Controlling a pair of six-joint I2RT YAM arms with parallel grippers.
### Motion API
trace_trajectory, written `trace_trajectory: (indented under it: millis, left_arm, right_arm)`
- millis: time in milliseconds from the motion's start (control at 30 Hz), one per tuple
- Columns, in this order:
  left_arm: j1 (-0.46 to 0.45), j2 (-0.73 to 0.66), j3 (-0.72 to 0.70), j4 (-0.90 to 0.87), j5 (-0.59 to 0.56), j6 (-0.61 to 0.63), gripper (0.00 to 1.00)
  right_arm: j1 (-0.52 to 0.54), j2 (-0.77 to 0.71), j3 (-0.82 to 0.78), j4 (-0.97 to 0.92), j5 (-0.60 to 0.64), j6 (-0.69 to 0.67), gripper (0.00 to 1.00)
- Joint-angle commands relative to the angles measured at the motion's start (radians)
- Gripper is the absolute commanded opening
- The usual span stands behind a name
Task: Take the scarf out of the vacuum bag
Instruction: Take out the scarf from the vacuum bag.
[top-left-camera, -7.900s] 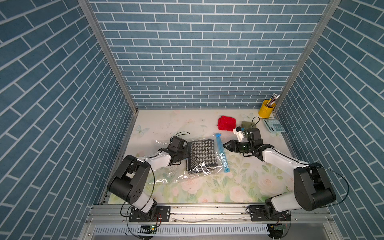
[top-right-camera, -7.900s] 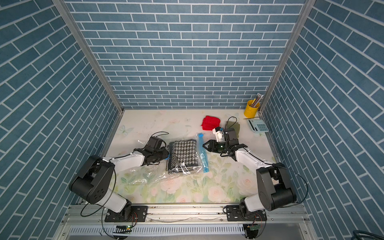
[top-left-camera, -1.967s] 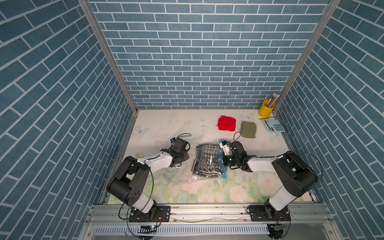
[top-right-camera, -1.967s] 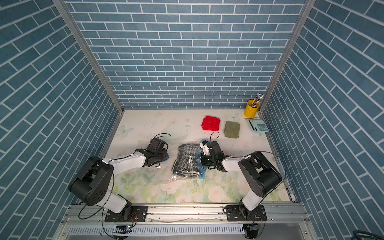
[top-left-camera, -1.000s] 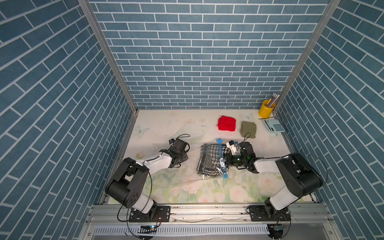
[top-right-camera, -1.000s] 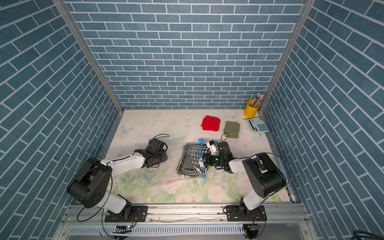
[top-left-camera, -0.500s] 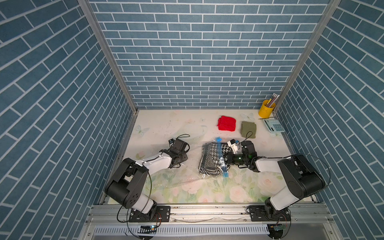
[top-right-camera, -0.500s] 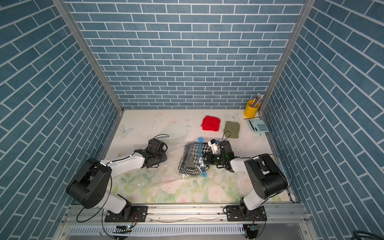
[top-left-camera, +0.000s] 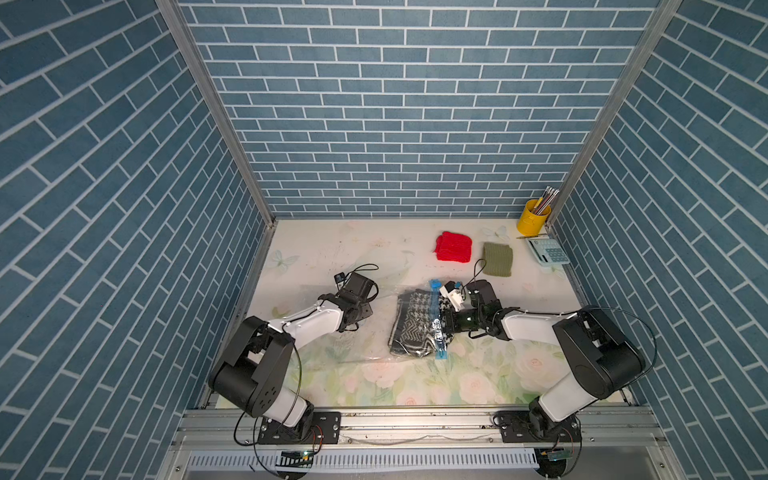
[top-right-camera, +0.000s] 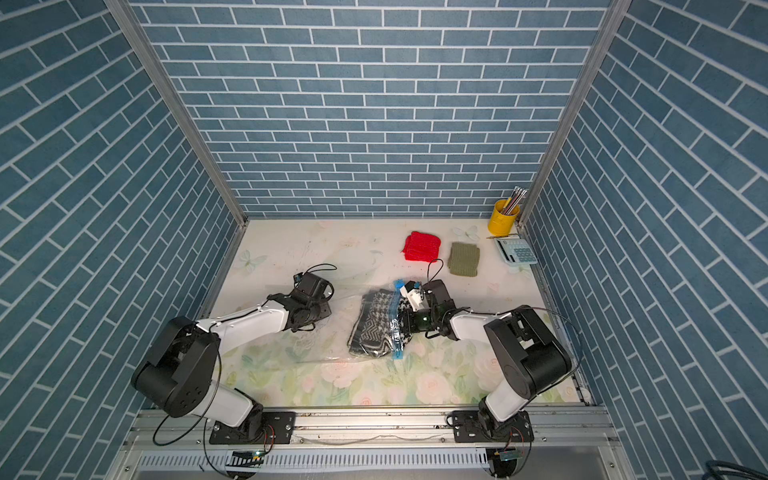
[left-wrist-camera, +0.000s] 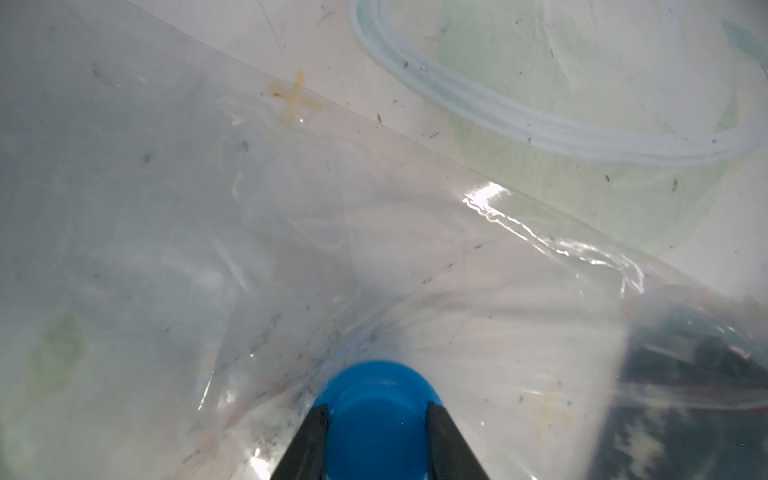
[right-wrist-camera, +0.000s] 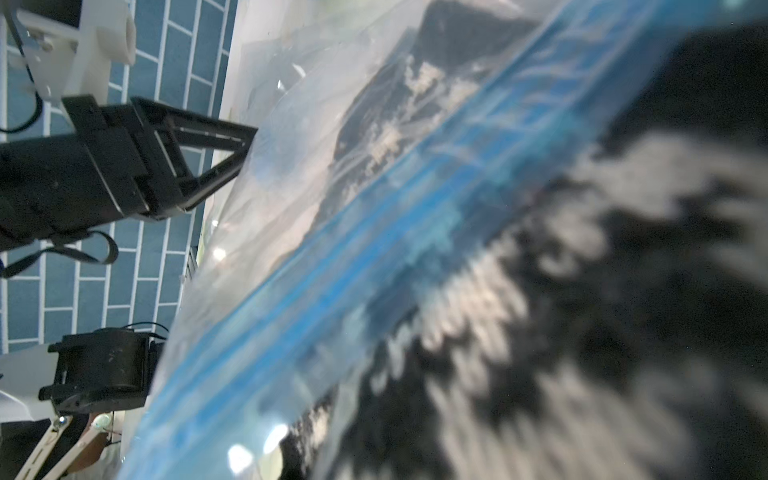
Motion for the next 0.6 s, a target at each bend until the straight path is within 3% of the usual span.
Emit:
trace_trajectory:
  millis: [0, 300, 567]
  left_arm:
    - [0.026, 0.019, 0.032, -0.02, -0.084, 0.016, 0.23]
    - [0.076, 0.022, 0.047, -0.014, -0.073, 0.032, 0.23]
    - [0.077, 0.015, 0.022, -0.007, -0.052, 0.031, 0.23]
  right_arm:
    - [0.024, -0.038, 0.0, -0.087, -0.01, -0.073, 0.0]
    - [0.011, -0.063, -0.012, -0.092, 0.034, -0.045, 0.0]
    - [-0.028, -0.019, -0.072, 0.05, -0.01, 0.038, 0.0]
